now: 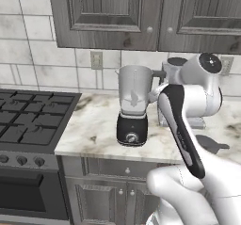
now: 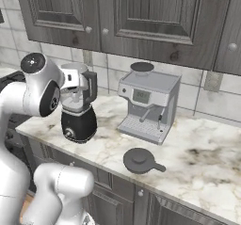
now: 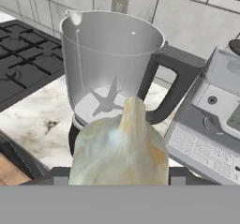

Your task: Grab the lemon wedge and garlic from the fridge, place them in the blender, close the lid, and turn on the blender to create a marinade.

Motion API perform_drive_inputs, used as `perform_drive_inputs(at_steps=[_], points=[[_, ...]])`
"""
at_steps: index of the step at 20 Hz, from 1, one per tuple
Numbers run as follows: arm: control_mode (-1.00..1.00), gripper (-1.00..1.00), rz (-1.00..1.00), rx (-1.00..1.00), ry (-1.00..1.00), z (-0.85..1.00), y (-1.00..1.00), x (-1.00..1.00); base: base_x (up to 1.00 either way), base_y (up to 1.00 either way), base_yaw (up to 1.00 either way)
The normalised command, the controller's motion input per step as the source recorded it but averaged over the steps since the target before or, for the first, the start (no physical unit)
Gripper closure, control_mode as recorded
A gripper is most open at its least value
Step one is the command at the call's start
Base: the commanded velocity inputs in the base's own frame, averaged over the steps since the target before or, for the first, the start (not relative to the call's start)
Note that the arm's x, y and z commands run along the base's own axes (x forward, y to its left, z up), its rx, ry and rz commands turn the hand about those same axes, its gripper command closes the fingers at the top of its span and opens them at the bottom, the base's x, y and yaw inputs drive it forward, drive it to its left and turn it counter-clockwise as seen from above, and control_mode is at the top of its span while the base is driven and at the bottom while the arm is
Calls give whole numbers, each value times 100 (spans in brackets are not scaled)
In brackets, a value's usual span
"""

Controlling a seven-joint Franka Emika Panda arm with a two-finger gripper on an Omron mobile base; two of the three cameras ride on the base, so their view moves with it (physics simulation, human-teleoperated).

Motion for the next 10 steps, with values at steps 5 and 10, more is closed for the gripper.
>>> perform_drive_inputs(at_steps=[5,10], points=[[-100,100,-3,-11,-2,69,56,0,0,0,0],[-100,100,-12,-2,0,17,30,12,0,0,0]])
